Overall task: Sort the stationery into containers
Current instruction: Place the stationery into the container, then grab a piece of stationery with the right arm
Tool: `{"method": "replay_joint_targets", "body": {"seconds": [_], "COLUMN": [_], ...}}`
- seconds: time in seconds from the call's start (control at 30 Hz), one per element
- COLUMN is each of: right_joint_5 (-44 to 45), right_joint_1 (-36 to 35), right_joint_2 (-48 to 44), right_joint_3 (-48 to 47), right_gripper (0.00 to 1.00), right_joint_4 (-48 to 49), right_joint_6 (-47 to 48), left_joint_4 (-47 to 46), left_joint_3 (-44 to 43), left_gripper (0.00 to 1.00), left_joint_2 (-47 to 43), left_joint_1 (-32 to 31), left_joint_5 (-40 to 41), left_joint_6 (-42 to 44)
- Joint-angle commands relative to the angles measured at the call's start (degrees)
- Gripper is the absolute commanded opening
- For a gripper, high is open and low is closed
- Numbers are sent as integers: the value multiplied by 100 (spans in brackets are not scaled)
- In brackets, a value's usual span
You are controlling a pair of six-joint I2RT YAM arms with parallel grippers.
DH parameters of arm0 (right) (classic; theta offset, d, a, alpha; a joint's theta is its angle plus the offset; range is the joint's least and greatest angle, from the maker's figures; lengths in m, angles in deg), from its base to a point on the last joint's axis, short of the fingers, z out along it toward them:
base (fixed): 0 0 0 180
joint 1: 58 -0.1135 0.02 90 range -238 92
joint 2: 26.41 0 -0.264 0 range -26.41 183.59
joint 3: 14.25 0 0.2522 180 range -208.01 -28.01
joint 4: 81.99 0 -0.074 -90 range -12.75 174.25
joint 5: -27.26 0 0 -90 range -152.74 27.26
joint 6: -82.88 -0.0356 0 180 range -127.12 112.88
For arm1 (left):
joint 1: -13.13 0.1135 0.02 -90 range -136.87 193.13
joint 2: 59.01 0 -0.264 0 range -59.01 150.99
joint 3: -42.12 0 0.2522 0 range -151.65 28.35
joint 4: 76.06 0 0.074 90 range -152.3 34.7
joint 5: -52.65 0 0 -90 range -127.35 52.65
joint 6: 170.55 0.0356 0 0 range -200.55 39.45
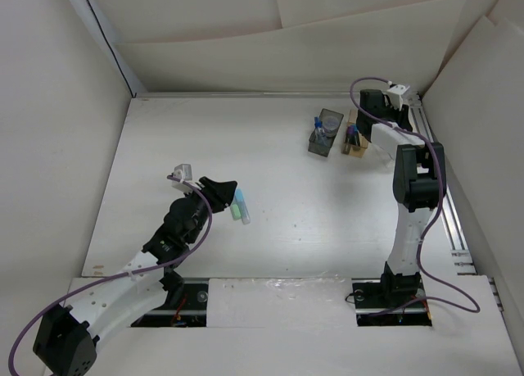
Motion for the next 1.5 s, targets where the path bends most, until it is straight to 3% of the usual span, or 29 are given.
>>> {"method": "replay_joint_targets", "body": {"seconds": [0.0,0.23,0.37,0.47,0.57,0.63,0.73,0.8,0.97,1.17,1.2,1.3,1.47], "right_joint_5": [143,73,-59,-471,-1453,-2617,-3992,-4917,-5244,-5665,-5762,-5640,-5332], "right_joint_1": [-19,-124,-457,-800,-1301,-1730,-2179,-2733,-3884,-4623,-4702,-5045,-5195], "right_joint_2": [-69,-332,-849,-1158,-1658,-2071,-2555,-2679,-2548,-1881,-1775,-1354,-817], "right_joint_3": [-15,37,160,160,239,432,1064,1363,1479,1444,1374,1137,811], "right_gripper": [39,43,50,50,38,18,0,0,0,16,27,44,55], "right_joint_4": [199,199,199,-220,-1012,-1137,-726,-662,-600,-416,-416,-416,-556], "right_joint_6": [29,29,-24,-365,-1042,-1263,-1158,-1079,-1140,-1526,-1527,-1754,-1975], "left_joint_4": [-185,-185,-185,-185,-53,17,78,140,430,904,1062,1291,1652], "left_joint_3": [-45,-45,-45,-45,-106,-106,-159,-159,-221,-344,-413,-466,-537], "left_gripper": [35,35,35,35,35,35,35,35,29,22,22,22,22], "left_joint_2": [-77,-16,-16,36,37,89,90,90,37,-94,-95,-261,-578], "left_joint_1": [19,19,19,19,19,19,19,19,19,19,19,19,19], "left_joint_5": [-1,-1,-1,-1,131,184,237,376,658,1019,1019,1124,1255], "left_joint_6": [75,75,75,75,75,75,75,75,23,-83,-83,-136,-136]}}
